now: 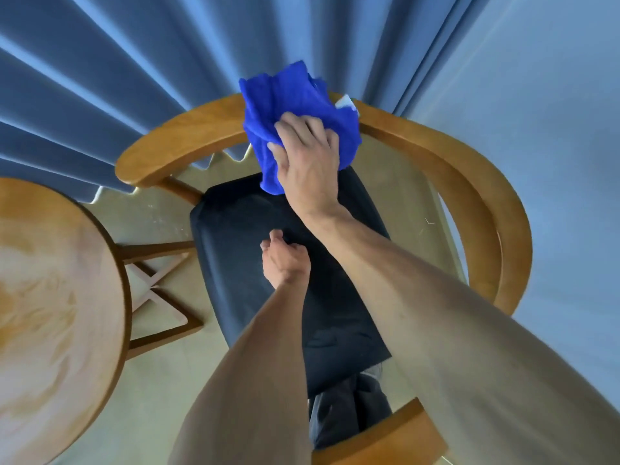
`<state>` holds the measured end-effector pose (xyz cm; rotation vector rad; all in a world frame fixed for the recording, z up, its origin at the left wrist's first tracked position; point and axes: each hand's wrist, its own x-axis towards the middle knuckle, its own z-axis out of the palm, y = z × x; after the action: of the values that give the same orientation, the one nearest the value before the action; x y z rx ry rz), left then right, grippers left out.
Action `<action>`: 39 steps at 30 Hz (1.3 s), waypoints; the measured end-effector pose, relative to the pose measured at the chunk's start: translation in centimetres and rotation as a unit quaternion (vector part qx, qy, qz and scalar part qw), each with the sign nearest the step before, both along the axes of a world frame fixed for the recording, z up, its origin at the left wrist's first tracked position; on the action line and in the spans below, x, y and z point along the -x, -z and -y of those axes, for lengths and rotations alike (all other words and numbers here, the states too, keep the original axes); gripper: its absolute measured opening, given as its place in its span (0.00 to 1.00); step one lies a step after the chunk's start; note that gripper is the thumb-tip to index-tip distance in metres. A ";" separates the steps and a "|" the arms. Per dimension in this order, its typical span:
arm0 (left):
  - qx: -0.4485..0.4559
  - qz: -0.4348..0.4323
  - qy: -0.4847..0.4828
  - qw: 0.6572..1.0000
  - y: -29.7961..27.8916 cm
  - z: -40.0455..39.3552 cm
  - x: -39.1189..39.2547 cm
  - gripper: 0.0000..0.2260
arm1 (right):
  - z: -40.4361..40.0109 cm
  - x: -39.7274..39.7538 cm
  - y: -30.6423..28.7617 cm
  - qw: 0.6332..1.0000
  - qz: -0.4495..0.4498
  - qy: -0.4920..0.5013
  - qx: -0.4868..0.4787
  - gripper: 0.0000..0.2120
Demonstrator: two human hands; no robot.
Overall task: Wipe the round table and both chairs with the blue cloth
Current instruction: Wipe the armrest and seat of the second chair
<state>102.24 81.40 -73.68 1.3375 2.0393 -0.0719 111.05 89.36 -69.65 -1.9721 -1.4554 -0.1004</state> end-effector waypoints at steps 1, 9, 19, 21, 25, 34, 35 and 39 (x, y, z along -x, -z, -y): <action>0.010 0.001 0.004 1.000 0.1 0.7 0.4 0.17 | 2.3 0.0 0.7 1.000 -0.016 0.002 0.015 0.10; 0.005 -0.061 0.107 0.992 0.6 5.2 5.7 0.22 | 17.7 0.0 8.3 0.873 -0.229 0.073 0.425 0.15; -0.016 -0.044 0.217 0.975 2.2 6.5 5.7 0.34 | 17.9 2.4 8.4 0.863 -0.259 0.109 0.420 0.30; -0.030 -0.032 0.252 0.967 2.5 5.6 5.5 0.33 | 18.5 3.2 8.6 0.870 -0.252 0.121 0.407 0.30; -0.060 -0.005 0.336 0.940 4.4 3.7 6.6 0.34 | 19.3 6.6 8.9 0.868 -0.256 0.168 0.392 0.35; -0.067 0.016 0.484 0.873 4.4 3.2 11.1 0.34 | 20.5 12.1 4.8 0.875 -0.126 0.342 0.320 0.18; -0.059 0.011 0.480 0.875 4.2 3.6 11.4 0.33 | 21.0 12.8 4.0 0.870 -0.104 0.339 0.341 0.18; -0.001 -0.005 0.442 0.897 2.2 6.6 11.6 0.29 | 23.6 13.2 1.5 0.858 -0.078 0.371 0.346 0.18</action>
<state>90.67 74.79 -75.86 2.1563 1.2741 -0.4773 97.85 65.80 -71.14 -2.9623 -0.5617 0.2847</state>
